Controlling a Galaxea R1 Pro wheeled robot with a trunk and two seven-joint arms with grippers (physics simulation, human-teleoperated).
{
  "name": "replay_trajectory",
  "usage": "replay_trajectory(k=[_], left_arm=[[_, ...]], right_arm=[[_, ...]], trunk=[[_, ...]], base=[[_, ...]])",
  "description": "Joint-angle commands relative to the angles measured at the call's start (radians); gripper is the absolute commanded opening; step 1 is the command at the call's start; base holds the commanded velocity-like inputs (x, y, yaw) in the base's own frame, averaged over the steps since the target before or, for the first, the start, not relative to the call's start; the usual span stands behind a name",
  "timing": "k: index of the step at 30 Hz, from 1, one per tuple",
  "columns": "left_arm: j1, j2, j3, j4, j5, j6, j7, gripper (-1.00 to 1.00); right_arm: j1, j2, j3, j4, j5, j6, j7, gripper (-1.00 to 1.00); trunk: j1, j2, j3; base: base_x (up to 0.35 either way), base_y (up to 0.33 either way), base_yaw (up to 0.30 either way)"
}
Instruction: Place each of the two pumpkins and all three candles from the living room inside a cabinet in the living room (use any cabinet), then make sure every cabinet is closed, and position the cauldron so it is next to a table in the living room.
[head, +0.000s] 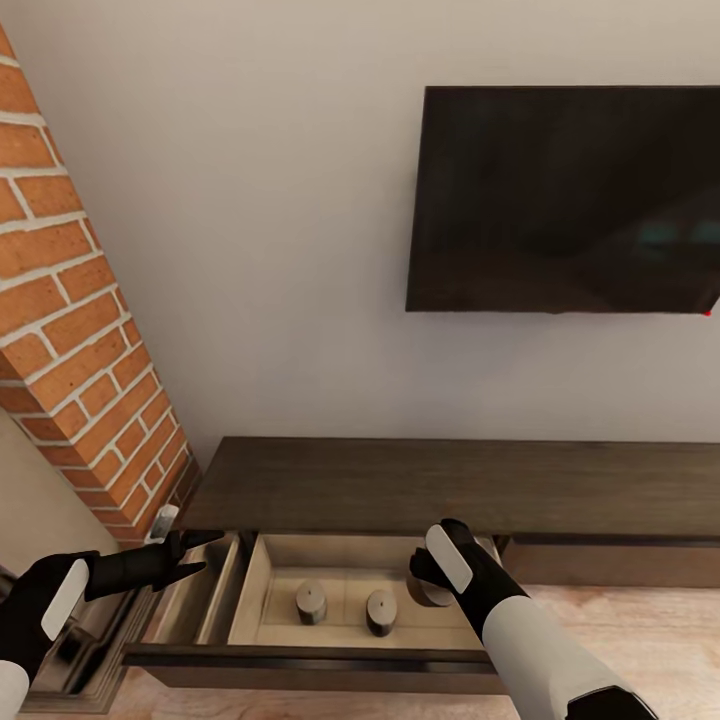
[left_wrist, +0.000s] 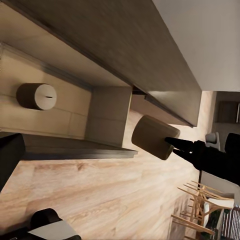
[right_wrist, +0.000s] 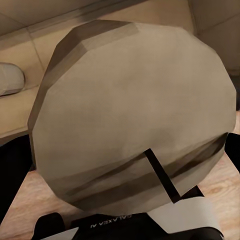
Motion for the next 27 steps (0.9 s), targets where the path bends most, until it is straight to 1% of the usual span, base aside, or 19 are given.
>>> replay_trajectory(k=[1,27], left_arm=[[0.0,0.0,0.0,0.0,0.0,0.0,0.0,1.0],[0.0,0.0,-0.001,0.0,0.0,0.0,0.0,1.0]], right_arm=[[0.0,0.0,0.0,0.0,0.0,0.0,0.0,-1.0],[0.0,0.0,0.0,0.001,0.002,0.0,0.0,-1.0]], trunk=[[0.004,-0.007,-0.003],[0.104,-0.189,-0.085]], base=[[0.0,0.0,0.0],[0.0,0.0,0.0]])
